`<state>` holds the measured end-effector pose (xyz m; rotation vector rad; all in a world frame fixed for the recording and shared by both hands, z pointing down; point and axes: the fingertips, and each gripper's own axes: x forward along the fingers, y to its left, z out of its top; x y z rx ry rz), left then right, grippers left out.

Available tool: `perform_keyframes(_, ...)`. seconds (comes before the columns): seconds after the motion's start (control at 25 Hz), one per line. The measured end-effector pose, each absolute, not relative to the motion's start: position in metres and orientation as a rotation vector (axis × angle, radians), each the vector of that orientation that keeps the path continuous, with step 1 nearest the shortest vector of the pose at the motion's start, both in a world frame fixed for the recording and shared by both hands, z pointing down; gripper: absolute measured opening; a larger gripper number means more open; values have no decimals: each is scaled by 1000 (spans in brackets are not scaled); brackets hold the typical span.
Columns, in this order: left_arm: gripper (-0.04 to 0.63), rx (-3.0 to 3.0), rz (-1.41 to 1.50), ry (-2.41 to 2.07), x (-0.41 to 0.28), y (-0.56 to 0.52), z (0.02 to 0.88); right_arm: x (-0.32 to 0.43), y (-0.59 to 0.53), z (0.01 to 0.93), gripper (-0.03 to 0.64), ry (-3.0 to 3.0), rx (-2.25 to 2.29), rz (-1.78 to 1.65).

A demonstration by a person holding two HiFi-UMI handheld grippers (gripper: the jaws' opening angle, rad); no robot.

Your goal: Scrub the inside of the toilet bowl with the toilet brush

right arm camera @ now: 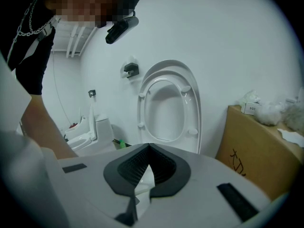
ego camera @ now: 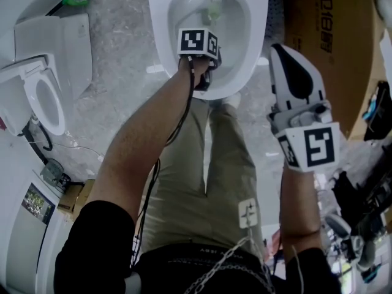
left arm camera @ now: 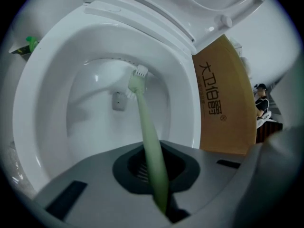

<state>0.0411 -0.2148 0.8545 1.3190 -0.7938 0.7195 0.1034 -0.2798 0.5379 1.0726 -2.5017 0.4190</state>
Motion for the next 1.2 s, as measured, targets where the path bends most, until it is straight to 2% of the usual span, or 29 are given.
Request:
perform_keyframes(0.48, 2, 1325, 780, -494, 86, -167, 847, 116, -268, 539, -9, -2496, 1077, 432)
perform_keyframes(1.2, 2, 1258, 785, -364, 89, -87, 824, 119, -252, 522, -9, -2535, 1055, 387)
